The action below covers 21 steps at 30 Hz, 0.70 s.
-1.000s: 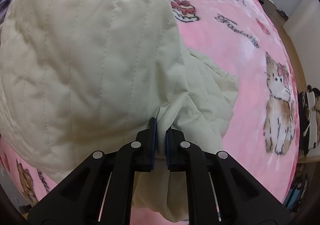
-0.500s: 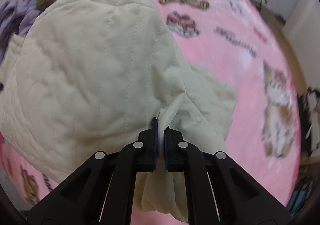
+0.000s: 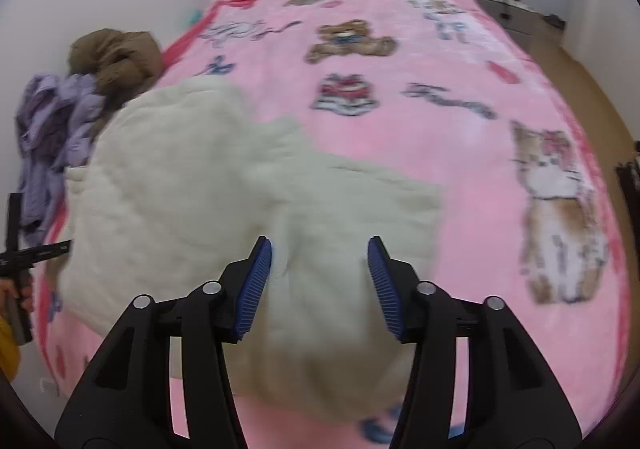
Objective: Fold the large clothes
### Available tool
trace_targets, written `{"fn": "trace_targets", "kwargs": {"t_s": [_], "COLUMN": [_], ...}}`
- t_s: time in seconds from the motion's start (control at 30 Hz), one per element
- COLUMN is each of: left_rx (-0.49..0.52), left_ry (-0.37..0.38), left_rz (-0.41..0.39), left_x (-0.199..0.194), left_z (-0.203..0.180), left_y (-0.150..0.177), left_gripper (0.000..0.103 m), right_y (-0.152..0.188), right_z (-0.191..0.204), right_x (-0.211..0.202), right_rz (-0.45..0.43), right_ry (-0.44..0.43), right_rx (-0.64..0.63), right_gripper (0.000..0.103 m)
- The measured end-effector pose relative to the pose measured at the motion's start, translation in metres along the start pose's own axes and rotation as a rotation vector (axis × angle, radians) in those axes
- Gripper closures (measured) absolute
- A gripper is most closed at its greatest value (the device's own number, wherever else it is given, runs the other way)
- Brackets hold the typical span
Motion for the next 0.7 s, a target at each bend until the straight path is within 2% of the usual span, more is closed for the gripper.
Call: {"fn": "trace_targets", "kwargs": {"t_s": [0.03,0.13,0.2,0.3,0.37,0.47,0.6,0.7], "left_rx": [0.003,-0.005,-0.017,-0.020,-0.013,-0.017,-0.026,-0.029], "left_ry": [-0.003,-0.012,-0.010,-0.012,-0.017,-0.016,-0.009,-0.009], "left_rz": [0.000,0.003,0.008,0.014,0.016,0.020,0.019,0.020], "left_x": [0.001,0.001,0.001,-0.003,-0.002,-0.001,0.000,0.000], "left_z": [0.000,0.001,0.001,0.000,0.000,-0.001,-0.001,-0.001], "left_y": [0.000,0.001,0.001,0.004,0.003,0.002,0.002,0.002], "left_gripper": [0.085,0.085,0.085,0.085,0.085,0.085,0.085,0.085], "right_y": [0.002,0.001,-0.002,-0.009,-0.008,0.006,0.026,0.030], "right_z": [-0.004,0.002,0.005,-0.006,-0.011,-0.005,0.028,0.041], "right_x": [0.002,0.009,0.007,-0.006,-0.012,-0.009,0.002,0.010], "right_rz": [0.013,0.025,0.011,-0.055,-0.057,0.013,0.120,0.158], "right_ry": [-0.015,-0.074,-0.070,-0.111,-0.103,-0.097,-0.066,-0.058], "right_rx": [-0.009,-0.088,-0.151,-0.073,-0.077,-0.195,-0.476,-0.566], "right_gripper": [0.061,0.074,0.074,0.073,0.072,0.078,0.077,0.075]}}
Point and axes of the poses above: each gripper's, at about its wrist camera, not at the fingertips, and x roughly the way its jaws point, z to its left, y to its underside, the point moved 9 cm from there along x, roughly the way its jaws point, and after that the axes turned 12 degrees about -x, right-handed, at the moved point
